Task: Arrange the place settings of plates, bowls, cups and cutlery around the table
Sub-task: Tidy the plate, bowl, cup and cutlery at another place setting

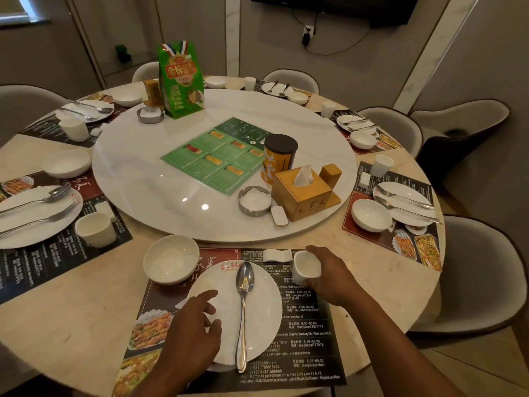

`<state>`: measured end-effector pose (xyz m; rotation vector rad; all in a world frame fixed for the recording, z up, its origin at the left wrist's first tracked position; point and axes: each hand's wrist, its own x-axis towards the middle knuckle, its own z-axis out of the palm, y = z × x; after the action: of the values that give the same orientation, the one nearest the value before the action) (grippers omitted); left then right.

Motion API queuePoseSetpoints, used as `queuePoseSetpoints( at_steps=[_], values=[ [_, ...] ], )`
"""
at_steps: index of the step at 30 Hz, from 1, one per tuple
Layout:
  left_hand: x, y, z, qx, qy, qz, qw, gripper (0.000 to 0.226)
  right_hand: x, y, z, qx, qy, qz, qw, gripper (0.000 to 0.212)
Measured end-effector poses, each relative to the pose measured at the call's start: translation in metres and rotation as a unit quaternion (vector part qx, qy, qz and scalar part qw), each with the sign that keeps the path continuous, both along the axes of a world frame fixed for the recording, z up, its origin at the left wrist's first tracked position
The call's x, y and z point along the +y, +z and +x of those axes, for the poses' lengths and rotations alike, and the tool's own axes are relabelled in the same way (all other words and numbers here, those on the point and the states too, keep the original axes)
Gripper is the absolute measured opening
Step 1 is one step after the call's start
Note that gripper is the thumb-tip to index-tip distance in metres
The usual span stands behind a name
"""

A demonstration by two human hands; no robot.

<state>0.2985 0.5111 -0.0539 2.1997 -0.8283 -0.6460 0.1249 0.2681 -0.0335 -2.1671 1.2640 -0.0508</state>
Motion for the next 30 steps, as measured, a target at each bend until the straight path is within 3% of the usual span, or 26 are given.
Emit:
queuePoseSetpoints(
  at_steps=[5,8,10,12,18,30],
  values=[
    [-0.008,0.001,-0.005,0.005,-0.011,0.006,1.0,0.043,0.016,0.016,0.003,-0.006,0.001,-0.059,0.998,0.092],
    [-0.015,0.001,-0.008,-0.001,-0.005,0.02,1.0,0.035,0.05,0.022,0.016,-0.119,-0.053,-0.138,0.982,0.051],
    [-0.02,0.001,-0.009,-0.014,0.006,0.029,0.999,0.032,0.081,0.018,0.031,-0.129,-0.04,-0.099,0.986,0.022],
    [-0.024,0.0,-0.009,-0.025,0.016,0.034,0.999,0.03,0.112,0.002,0.048,-0.095,-0.007,-0.022,0.995,0.011],
    [-0.026,-0.006,-0.004,-0.017,0.011,0.056,0.998,0.028,0.144,-0.038,0.076,-0.042,-0.042,-0.002,0.998,0.022],
    [-0.032,-0.012,0.0,0.044,0.007,0.062,0.997,0.026,0.138,-0.041,0.077,-0.05,-0.107,0.044,0.992,0.021]
  ],
)
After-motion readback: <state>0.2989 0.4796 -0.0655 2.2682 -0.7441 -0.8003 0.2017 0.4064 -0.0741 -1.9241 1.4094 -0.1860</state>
